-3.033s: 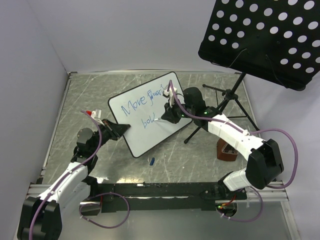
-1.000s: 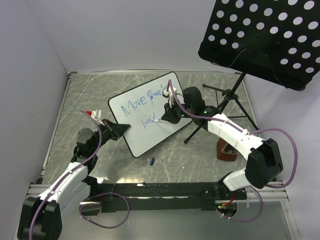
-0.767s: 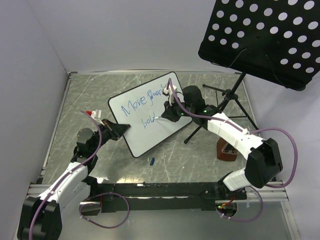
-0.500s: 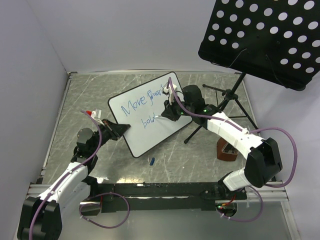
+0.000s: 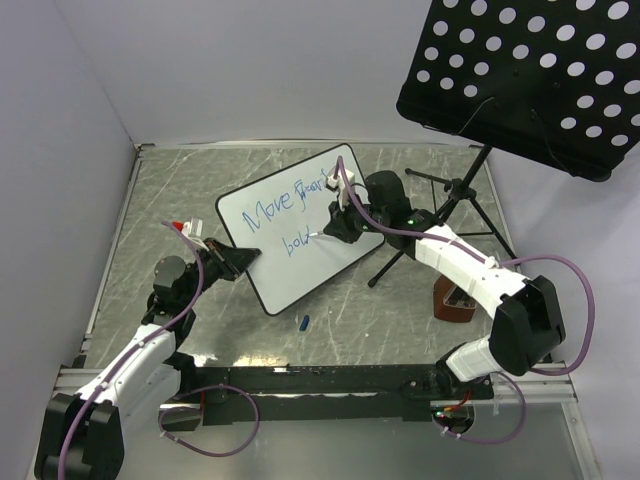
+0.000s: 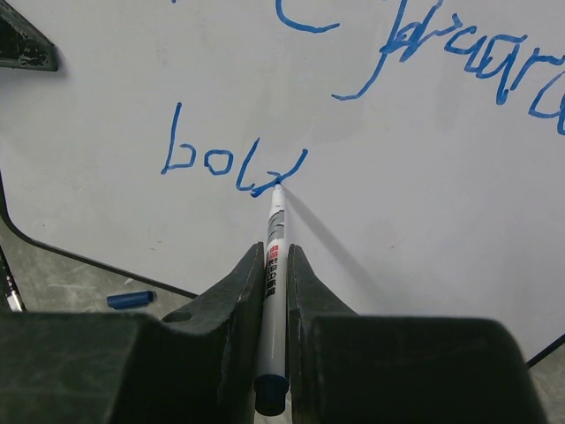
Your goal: Write a sentence on the whiteboard
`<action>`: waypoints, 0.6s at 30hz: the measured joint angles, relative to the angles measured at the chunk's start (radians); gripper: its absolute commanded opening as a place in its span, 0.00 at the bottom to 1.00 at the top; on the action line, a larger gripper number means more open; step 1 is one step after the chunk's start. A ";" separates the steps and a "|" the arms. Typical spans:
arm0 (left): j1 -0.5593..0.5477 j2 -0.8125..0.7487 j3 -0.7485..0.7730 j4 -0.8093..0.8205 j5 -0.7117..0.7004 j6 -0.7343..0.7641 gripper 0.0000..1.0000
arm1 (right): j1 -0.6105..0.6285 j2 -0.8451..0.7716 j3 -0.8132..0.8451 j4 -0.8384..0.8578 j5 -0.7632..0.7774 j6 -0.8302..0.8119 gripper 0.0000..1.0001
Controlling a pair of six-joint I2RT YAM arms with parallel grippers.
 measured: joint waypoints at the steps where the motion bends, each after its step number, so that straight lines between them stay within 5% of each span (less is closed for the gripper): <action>1: 0.000 0.000 0.000 -0.001 0.000 0.000 0.01 | 0.000 0.000 -0.001 0.000 0.000 0.000 0.00; 18: 0.000 0.000 0.000 0.005 0.004 0.002 0.01 | -0.034 -0.034 -0.019 -0.026 -0.008 -0.010 0.00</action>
